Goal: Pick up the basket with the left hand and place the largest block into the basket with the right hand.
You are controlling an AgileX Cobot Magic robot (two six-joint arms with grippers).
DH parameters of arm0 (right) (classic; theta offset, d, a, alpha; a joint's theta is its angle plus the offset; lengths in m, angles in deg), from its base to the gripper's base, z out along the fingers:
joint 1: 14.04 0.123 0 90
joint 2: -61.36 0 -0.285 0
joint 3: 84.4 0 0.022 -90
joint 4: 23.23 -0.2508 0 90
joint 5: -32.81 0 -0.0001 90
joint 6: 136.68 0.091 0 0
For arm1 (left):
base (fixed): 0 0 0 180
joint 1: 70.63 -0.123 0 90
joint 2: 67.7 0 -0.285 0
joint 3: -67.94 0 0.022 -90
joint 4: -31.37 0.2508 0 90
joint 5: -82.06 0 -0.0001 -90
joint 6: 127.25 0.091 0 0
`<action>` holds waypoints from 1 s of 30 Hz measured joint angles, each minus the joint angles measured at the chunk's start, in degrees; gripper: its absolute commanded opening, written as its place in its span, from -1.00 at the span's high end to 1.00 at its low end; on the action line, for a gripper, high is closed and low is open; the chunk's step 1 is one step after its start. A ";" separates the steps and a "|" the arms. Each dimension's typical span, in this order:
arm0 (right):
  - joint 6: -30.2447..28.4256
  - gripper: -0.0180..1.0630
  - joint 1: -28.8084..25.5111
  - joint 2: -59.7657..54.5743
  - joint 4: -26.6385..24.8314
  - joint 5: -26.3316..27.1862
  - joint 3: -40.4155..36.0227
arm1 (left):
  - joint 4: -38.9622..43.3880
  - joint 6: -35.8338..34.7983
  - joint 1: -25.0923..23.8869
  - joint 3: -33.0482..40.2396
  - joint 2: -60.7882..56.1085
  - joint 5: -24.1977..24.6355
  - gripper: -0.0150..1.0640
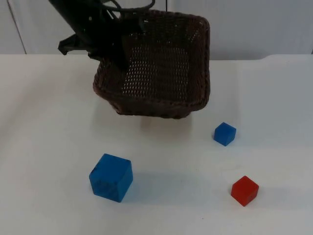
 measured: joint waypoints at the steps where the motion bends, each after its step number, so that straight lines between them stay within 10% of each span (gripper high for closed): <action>1: 0.00 -0.98 0.00 0.00 0.00 0.00 0.00 | 0.00 0.00 0.00 0.00 0.00 0.00 0.98; 30: 0.00 -0.98 0.00 0.00 -0.48 0.00 0.00 | -0.63 3.03 -0.33 0.00 -14.57 17.68 0.98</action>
